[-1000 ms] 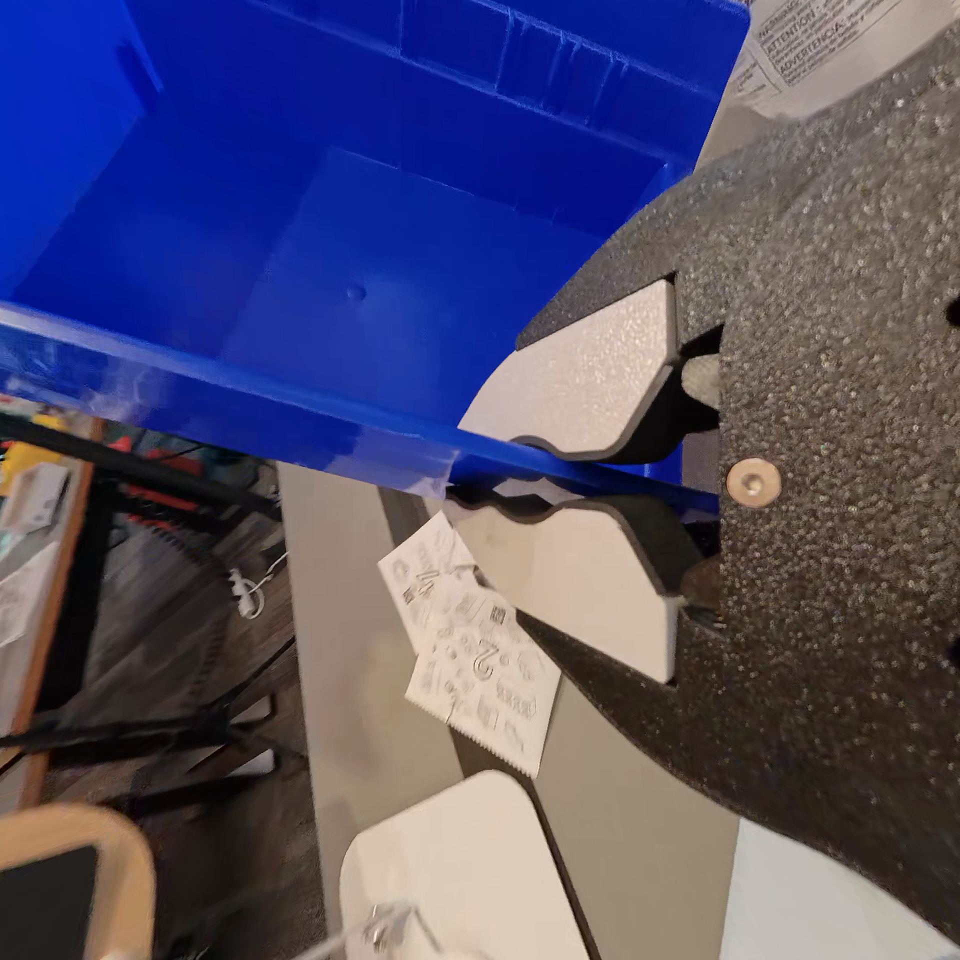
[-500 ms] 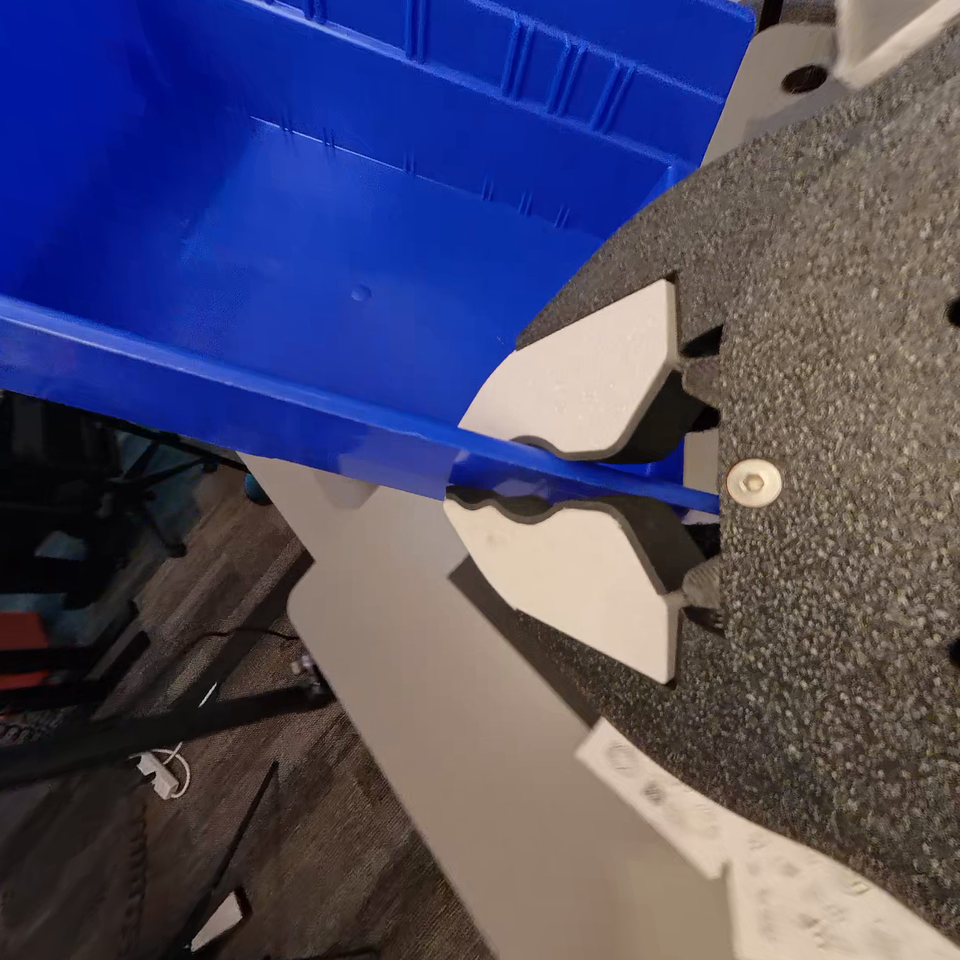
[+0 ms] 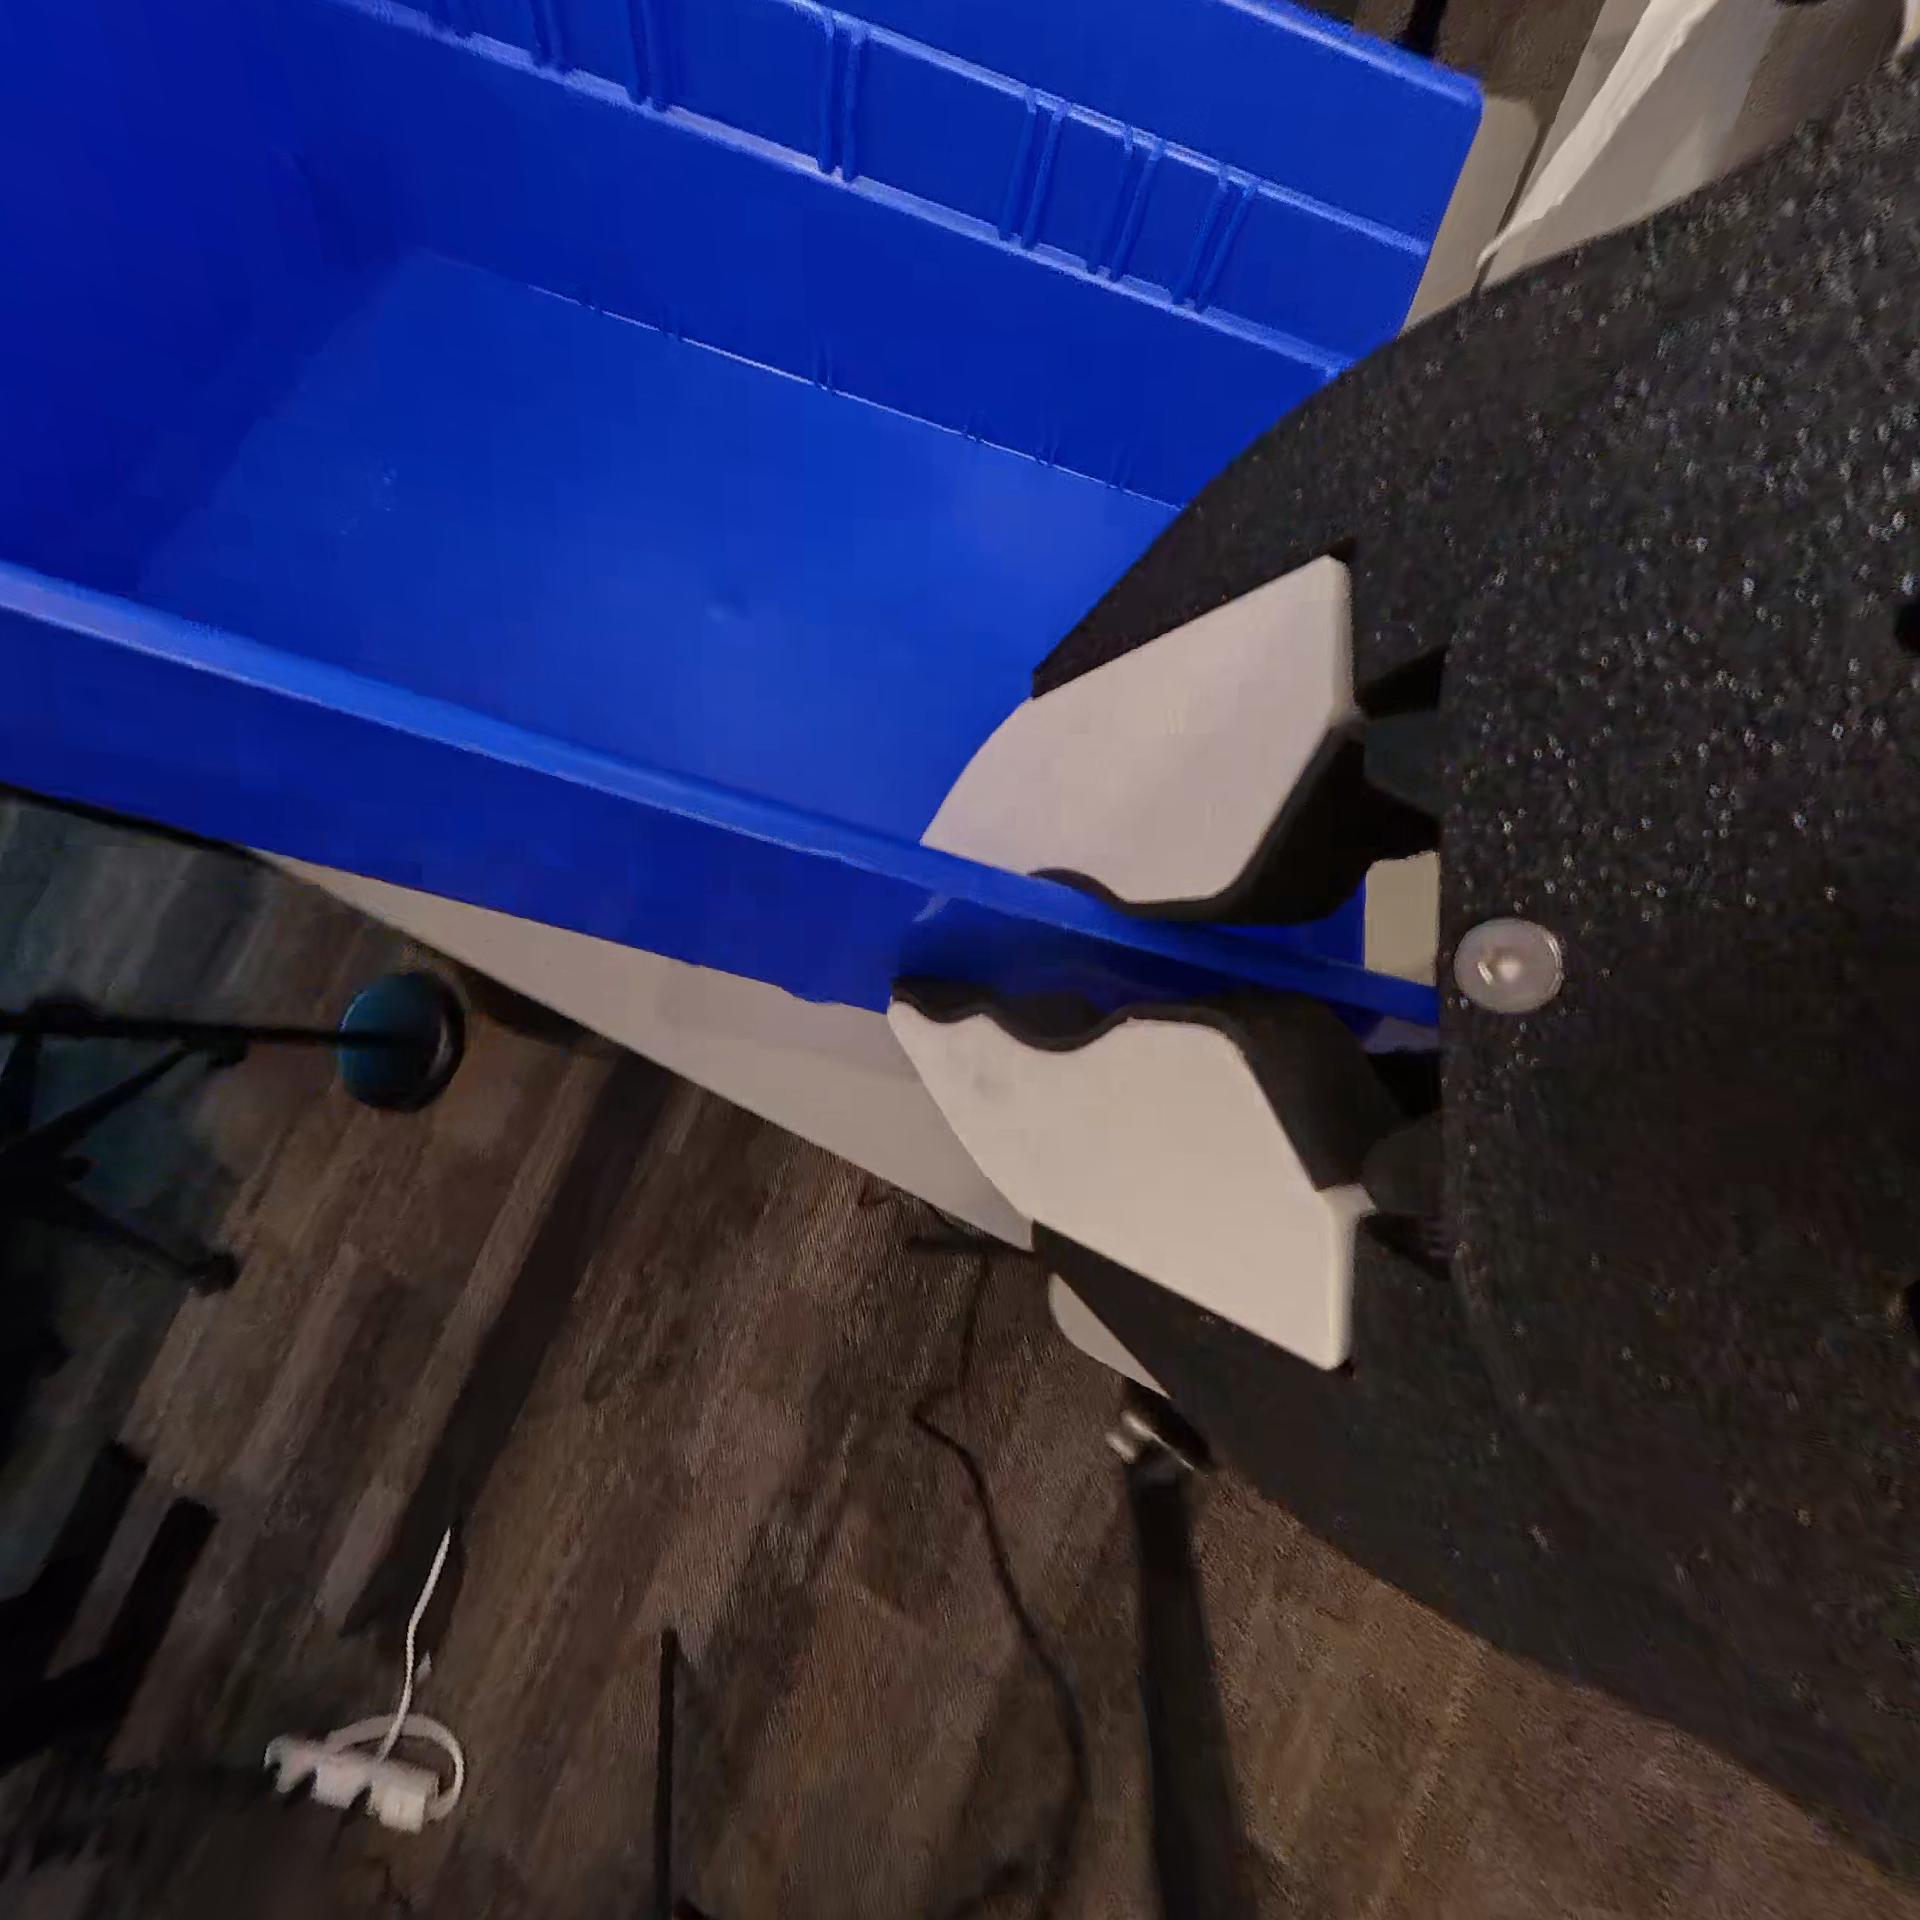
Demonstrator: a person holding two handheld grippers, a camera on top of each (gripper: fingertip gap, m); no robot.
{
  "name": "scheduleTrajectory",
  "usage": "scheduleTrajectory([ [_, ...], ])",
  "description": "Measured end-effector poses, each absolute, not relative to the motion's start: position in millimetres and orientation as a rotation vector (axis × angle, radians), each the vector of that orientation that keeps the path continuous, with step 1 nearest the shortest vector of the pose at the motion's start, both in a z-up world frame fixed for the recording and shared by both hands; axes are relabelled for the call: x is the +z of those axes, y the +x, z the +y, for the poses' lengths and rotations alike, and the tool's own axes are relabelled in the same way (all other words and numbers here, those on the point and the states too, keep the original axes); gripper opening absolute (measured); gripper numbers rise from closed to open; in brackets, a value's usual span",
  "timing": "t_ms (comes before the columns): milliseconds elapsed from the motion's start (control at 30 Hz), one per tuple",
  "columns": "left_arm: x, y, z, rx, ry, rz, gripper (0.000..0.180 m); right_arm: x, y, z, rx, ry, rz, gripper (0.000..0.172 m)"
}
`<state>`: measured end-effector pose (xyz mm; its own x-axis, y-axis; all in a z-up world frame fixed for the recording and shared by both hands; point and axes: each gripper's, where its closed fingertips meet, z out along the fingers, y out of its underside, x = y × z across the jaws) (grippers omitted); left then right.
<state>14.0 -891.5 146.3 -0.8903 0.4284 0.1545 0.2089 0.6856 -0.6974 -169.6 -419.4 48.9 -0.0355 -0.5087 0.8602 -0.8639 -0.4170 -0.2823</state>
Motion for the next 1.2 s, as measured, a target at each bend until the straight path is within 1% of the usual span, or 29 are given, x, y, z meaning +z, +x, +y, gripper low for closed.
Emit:
scheduleTrajectory([
  [100,148.2,-12.2,-918.7,0.978,-0.558,-2.529,0.010,47.0,-176.1,-428.3,1.402,1.877,-1.476,0.000],
  [233,154.4,-29.7,-953.6,1.055,-0.534,-2.472,0.011,43.0,-182.0,-434.6,1.343,1.864,-1.494,0.000],
  [300,141.2,-38.8,-956.7,1.013,-0.584,-2.489,0.010,41.3,-183.9,-435.1,1.328,1.864,-1.501,0.000],
  [400,111.8,-50.8,-943.0,0.843,-0.772,-2.508,0.010,37.9,-186.5,-436.3,1.316,1.857,-1.515,0.000],
  [467,98.9,-53.0,-939.4,0.836,-0.865,-2.543,0.009,36.8,-187.1,-437.2,1.311,1.852,-1.518,0.000],
  [500,99.1,-58.1,-939.3,0.876,-0.877,-2.518,0.020,36.9,-187.2,-437.2,1.310,1.851,-1.522,0.000],
  [600,121.4,-75.2,-941.6,1.043,-0.791,-2.401,0.059,39.2,-185.9,-436.1,1.315,1.848,-1.526,0.000],
  [667,132.1,-72.2,-941.1,1.133,-0.757,-2.430,0.079,42.1,-184.1,-434.8,1.318,1.843,-1.520,0.000],
  [700,138.6,-72.1,-935.7,1.171,-0.758,-2.423,0.079,44.4,-182.9,-434.1,1.327,1.840,-1.517,0.000],
  [767,153.2,-72.4,-916.4,1.257,-0.763,-2.379,0.086,49.0,-179.0,-433.5,1.350,1.835,-1.516,0.000],
  [833,160.6,-70.9,-885.1,1.262,-0.824,-2.334,0.080,53.8,-173.3,-433.4,1.371,1.836,-1.504,0.000],
  [1000,159.8,-33.4,-804.6,1.225,-0.922,-2.357,0.079,63.0,-155.9,-433.0,1.406,1.858,-1.458,0.000],
  [1200,156.1,26.2,-673.1,1.192,-1.025,-2.355,0.075,72.1,-126.2,-432.4,1.461,1.881,-1.400,0.000],
])
